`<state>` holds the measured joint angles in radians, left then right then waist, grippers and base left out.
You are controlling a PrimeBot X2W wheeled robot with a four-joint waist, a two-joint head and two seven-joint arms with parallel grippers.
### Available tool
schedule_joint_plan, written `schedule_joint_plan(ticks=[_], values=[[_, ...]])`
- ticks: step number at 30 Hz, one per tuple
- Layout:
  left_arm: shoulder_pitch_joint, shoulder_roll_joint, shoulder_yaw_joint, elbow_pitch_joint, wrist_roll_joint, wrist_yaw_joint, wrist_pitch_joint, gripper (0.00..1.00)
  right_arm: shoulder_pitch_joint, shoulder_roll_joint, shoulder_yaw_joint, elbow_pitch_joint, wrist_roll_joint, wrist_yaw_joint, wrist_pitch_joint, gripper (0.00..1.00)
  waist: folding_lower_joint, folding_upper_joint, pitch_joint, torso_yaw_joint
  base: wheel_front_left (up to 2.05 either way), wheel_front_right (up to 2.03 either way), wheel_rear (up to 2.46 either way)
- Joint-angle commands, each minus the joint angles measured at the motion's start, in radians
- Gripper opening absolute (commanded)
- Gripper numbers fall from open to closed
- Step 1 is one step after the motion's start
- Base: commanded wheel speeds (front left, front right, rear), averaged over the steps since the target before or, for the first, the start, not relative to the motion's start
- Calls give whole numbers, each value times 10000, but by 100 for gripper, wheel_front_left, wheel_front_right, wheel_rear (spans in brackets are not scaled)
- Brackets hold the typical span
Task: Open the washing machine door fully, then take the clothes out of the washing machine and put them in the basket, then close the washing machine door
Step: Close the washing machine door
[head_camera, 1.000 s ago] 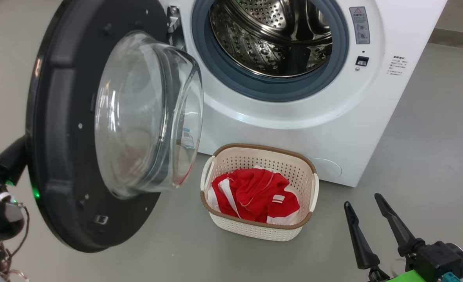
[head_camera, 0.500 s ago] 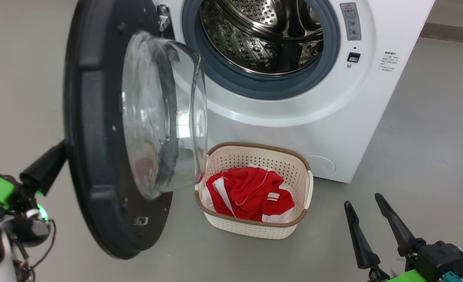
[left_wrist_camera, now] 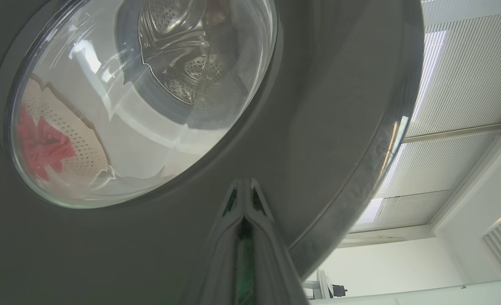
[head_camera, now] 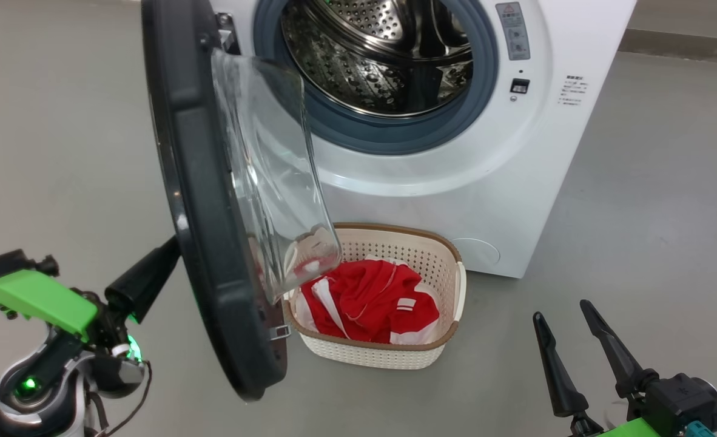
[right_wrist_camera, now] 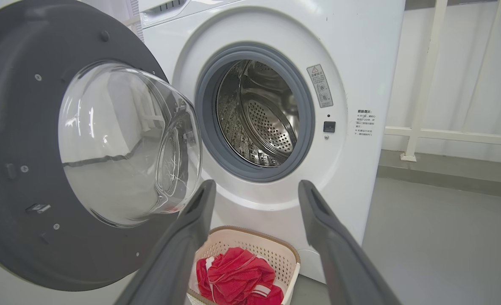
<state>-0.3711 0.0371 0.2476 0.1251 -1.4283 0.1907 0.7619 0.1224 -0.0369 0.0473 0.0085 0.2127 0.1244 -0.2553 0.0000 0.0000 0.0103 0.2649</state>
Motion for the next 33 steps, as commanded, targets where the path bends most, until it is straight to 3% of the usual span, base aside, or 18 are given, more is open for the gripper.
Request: schedule_joint_plan(ticks=[1, 10, 33], values=[[-73, 133, 58, -334, -140, -38, -11, 0, -276, -133, 243, -226, 30, 63, -65, 100, 0, 0, 13, -109, 0, 0, 0], [-8, 132, -737, -389, -1011, -236, -699, 0, -261, -133, 241, -223, 15, 63, -65, 100, 0, 0, 99, -553, 0, 0, 0], [-738, 133, -1643, 273, -1532, -771, -1609, 0, -545, -133, 272, -310, 21, 63, -65, 100, 0, 0, 582, -1848, 0, 0, 0]])
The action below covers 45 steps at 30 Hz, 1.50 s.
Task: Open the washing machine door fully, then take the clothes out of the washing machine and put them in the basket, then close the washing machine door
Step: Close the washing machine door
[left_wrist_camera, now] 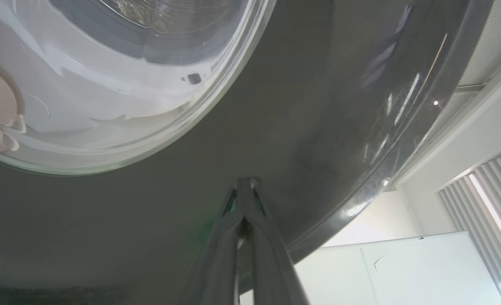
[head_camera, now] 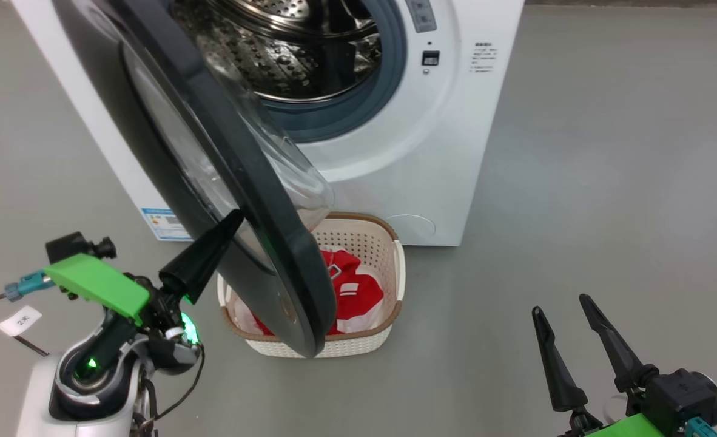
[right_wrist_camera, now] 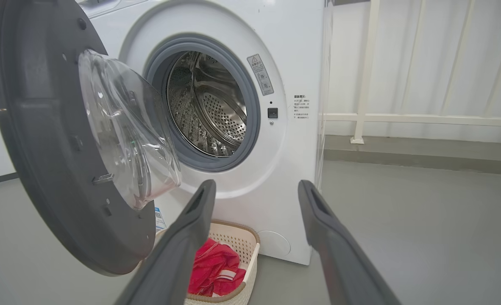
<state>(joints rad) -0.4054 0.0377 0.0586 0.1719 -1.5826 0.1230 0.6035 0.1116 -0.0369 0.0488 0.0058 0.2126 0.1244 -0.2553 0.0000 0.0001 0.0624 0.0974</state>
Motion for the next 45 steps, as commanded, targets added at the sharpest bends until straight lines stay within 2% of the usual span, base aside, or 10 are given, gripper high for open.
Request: schedule_joint_plan(ticks=[1, 10, 31, 45], values=[[-444, 127, 273, -68, -34, -130, -35, 0, -447, -133, 266, -300, 33, 63, -65, 100, 0, -1, 73, -255, 0, 0, 0], [-1019, 127, 156, 649, -182, -639, -146, 0, -512, -133, 213, -298, -6, 63, -65, 100, 0, -1, 284, -833, 0, 0, 0], [-3042, 126, -238, 2741, -668, -1293, -1268, 0, -756, -133, 266, -371, 33, 63, -65, 100, 0, -1, 933, -1625, 0, 0, 0], [-4183, 133, -547, 3727, -1079, -1780, -1542, 0, -905, -133, 307, -386, 55, 63, -65, 100, 0, -1, 1337, -2158, 0, 0, 0]])
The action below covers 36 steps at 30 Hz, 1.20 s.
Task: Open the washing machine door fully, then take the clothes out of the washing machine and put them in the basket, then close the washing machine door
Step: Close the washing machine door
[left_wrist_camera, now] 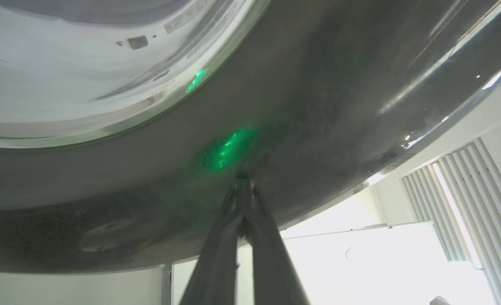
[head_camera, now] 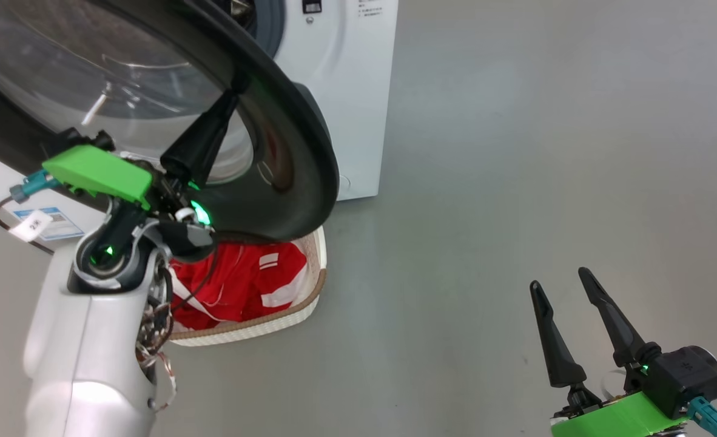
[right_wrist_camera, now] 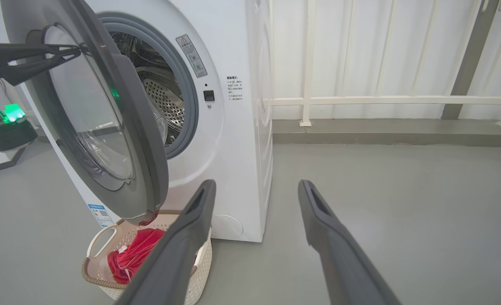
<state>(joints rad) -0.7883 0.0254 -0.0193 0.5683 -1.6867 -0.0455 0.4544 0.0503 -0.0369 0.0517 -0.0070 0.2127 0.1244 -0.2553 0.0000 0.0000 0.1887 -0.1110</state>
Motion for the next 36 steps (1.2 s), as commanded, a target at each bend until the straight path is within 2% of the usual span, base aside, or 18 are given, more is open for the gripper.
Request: schedule_joint_plan(ticks=[1, 20, 36], values=[[-427, 260, 255, -165, -35, -133, -74, 0, -300, -133, 277, -267, 52, 63, -65, 100, 0, 0, 116, -113, 0, 0, 0], [-2204, 377, 550, 1394, -200, -552, -204, 0, -546, -133, 347, -377, 178, 63, -65, 100, 0, 0, 959, -709, 0, 0, 0], [-3359, 561, 772, 2132, -157, -762, -242, 0, -852, -133, 433, -421, 328, 63, -65, 100, 0, 0, 1536, -1101, 0, 0, 0]])
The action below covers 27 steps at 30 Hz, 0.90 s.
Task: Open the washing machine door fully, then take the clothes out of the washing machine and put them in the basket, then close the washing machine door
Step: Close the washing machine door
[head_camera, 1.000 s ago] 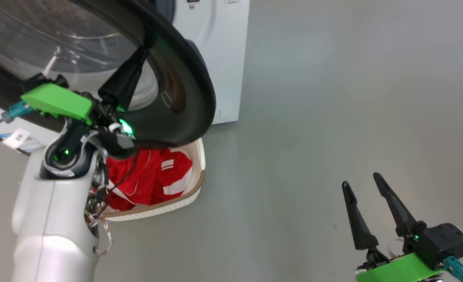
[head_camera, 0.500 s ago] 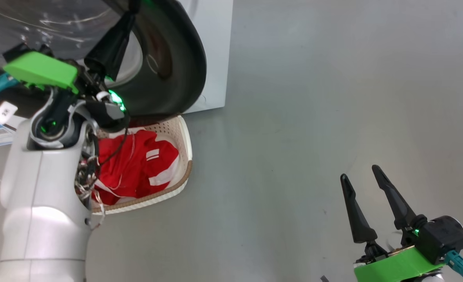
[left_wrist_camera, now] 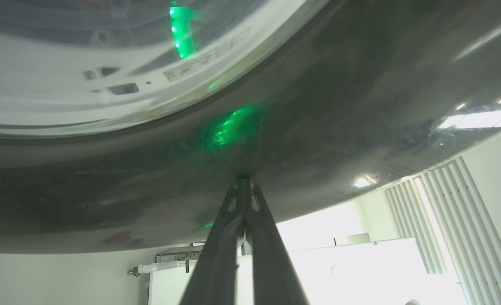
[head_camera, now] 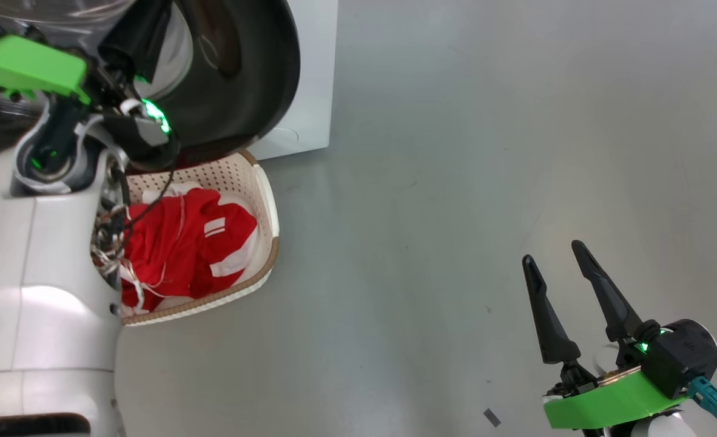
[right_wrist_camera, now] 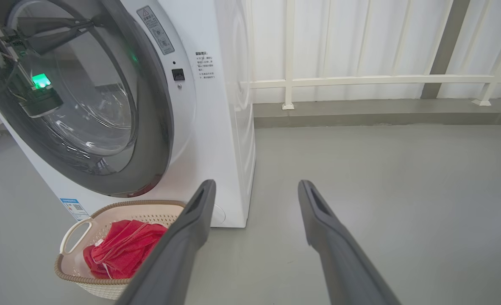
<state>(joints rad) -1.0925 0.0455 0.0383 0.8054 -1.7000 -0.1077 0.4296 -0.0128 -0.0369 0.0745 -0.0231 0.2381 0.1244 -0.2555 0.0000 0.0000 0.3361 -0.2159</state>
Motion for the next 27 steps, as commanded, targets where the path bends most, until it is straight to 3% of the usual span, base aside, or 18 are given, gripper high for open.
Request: schedule_joint_plan(ticks=[1, 15, 27], values=[[-378, 384, 214, -223, -23, -150, 12, 0, -234, -133, 204, -264, 78, 63, -63, 100, 0, 0, 92, -65, 0, 0, 0], [-587, 362, 218, -146, 35, -216, 134, 0, -355, -133, 136, -273, 114, 63, -63, 100, 0, 0, 316, 70, 0, 0, 0], [781, 129, -92, -1187, 13, -228, 232, 0, -423, -133, 73, -78, 167, 63, -63, 100, 0, 0, -123, 700, 0, 0, 0]])
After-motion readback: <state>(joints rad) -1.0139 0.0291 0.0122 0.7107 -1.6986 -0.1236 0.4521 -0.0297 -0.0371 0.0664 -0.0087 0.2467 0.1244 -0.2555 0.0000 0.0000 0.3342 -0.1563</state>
